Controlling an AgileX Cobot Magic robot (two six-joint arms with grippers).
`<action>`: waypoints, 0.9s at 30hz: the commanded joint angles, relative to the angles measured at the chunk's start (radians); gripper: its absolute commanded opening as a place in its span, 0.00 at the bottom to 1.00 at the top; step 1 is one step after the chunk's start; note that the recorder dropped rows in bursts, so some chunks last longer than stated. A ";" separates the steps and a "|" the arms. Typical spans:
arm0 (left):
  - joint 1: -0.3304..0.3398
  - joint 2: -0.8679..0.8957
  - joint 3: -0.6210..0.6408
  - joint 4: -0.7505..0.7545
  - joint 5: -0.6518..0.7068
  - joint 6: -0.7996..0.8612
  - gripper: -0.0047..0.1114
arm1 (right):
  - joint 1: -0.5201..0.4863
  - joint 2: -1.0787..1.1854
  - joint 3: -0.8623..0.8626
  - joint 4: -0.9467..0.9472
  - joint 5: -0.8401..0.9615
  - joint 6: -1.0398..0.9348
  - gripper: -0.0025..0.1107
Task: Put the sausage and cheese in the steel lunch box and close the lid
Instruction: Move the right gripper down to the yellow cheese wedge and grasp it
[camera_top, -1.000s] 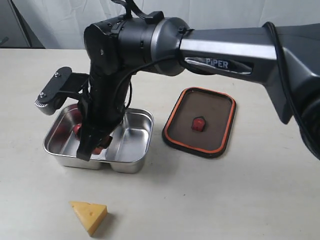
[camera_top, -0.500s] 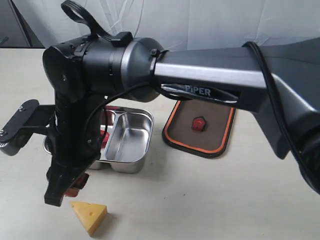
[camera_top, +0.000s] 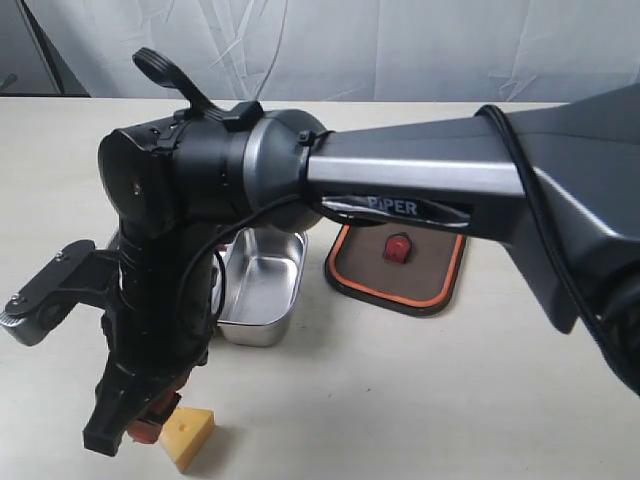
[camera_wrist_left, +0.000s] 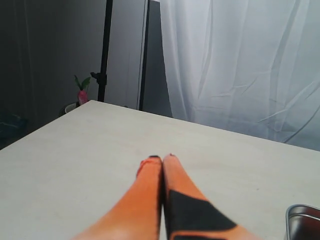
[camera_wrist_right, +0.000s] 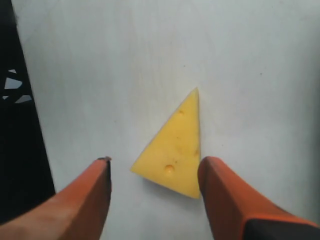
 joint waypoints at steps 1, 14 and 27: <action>0.001 -0.005 0.005 -0.005 0.016 0.002 0.04 | -0.001 -0.008 0.005 0.007 -0.016 0.019 0.49; 0.001 -0.005 0.005 -0.005 0.033 0.002 0.04 | -0.001 -0.008 0.005 0.007 -0.032 0.058 0.49; 0.001 -0.005 0.005 -0.005 0.033 0.002 0.04 | 0.004 0.011 0.005 0.015 -0.032 0.067 0.49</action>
